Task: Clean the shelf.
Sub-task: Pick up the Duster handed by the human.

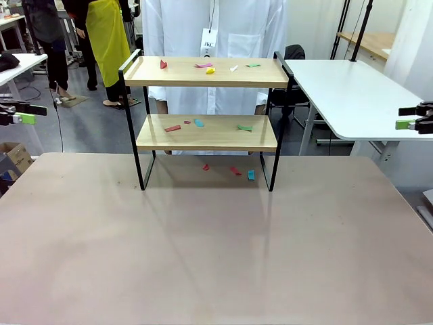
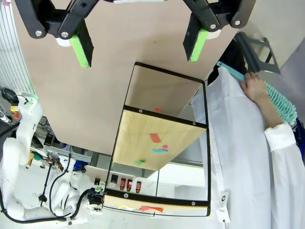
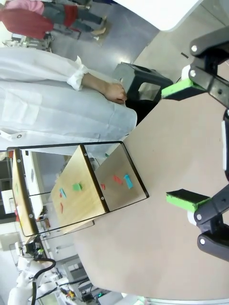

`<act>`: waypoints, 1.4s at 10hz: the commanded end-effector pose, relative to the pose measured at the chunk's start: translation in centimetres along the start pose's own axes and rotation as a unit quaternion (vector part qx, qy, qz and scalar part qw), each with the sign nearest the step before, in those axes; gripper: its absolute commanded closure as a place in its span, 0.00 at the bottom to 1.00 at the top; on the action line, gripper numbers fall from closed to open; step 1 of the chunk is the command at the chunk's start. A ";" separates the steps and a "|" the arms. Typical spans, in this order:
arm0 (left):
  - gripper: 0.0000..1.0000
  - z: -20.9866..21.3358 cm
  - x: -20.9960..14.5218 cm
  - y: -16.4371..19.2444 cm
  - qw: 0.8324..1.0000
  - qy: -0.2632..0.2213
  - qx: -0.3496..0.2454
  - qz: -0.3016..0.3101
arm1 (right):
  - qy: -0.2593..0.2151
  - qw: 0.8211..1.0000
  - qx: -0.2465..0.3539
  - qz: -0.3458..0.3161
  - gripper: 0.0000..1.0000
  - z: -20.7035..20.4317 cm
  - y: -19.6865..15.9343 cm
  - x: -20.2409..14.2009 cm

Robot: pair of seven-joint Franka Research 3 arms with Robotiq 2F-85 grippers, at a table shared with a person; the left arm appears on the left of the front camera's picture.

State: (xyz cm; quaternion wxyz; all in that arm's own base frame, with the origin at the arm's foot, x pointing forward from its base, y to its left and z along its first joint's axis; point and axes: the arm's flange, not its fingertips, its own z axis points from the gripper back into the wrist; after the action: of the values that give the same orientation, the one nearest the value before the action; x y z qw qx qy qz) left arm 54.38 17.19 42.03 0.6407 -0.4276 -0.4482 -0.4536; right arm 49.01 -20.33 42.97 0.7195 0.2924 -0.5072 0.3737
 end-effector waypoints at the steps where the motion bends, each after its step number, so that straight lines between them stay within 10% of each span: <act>1: 0.00 -0.2 0.1 0.4 1.000 -0.019 -0.006 -0.012 | -0.014 1.000 -0.002 0.013 0.00 -0.3 0.0 0.2; 14: 0.00 -0.4 -0.6 0.3 1.000 -0.006 -0.003 0.002 | -0.007 1.000 -0.002 0.000 0.00 -0.2 -0.1 0.2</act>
State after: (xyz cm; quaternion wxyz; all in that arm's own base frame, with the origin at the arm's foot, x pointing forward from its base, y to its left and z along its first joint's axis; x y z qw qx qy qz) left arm 54.69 16.98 40.96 0.6377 -0.4341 -0.4487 -0.4511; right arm 49.17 -20.27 43.03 0.7171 0.2945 -0.5123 0.3696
